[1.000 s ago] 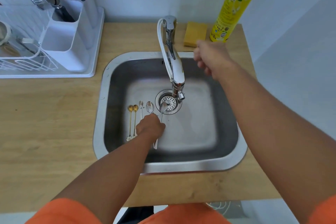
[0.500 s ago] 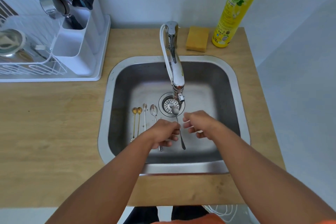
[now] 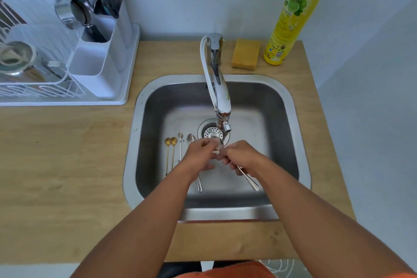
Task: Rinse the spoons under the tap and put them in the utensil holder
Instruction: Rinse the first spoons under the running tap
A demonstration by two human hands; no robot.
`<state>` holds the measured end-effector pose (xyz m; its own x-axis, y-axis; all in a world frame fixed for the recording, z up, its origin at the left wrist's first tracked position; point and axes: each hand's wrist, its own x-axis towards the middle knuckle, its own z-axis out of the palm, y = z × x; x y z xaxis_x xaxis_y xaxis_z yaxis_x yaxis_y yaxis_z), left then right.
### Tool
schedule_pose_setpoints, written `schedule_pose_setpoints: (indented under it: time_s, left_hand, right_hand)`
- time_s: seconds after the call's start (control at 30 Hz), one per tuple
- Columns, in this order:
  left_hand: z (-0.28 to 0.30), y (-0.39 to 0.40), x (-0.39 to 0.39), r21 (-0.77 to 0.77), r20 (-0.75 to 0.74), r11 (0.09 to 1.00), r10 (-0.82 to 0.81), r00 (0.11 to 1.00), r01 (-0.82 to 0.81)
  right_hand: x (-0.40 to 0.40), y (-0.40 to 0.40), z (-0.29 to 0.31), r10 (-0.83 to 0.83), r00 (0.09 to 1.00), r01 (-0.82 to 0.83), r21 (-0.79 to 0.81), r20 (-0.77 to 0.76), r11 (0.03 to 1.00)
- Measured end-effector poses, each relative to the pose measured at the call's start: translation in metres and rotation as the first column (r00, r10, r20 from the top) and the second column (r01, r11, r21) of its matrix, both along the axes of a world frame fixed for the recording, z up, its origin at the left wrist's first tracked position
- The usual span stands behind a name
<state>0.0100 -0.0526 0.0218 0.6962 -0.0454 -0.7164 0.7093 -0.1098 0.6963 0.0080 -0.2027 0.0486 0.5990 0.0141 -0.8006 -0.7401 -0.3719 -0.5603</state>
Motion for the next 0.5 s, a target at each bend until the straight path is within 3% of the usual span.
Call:
schedule_pose_setpoints:
  time_s: [0.23,0.4,0.5]
  left_hand:
    - [-0.017,-0.025,0.007,-0.057,0.015,0.979,0.196,0.98,-0.195]
    - [-0.013,-0.03,0.002,-0.168,-0.019,0.945,0.281,0.96,-0.28]
    - [-0.011,-0.028,0.001,-0.228,-0.045,0.926,0.299,0.953,-0.301]
  right_hand:
    - [-0.011,0.009,0.002,-0.273,0.961,0.276,0.121,-0.04,0.954]
    - [-0.013,0.011,-0.002,-0.355,0.932,0.345,0.122,0.069,0.931]
    - [-0.012,0.007,-0.006,-0.321,0.939,0.31,0.097,0.125,0.946]
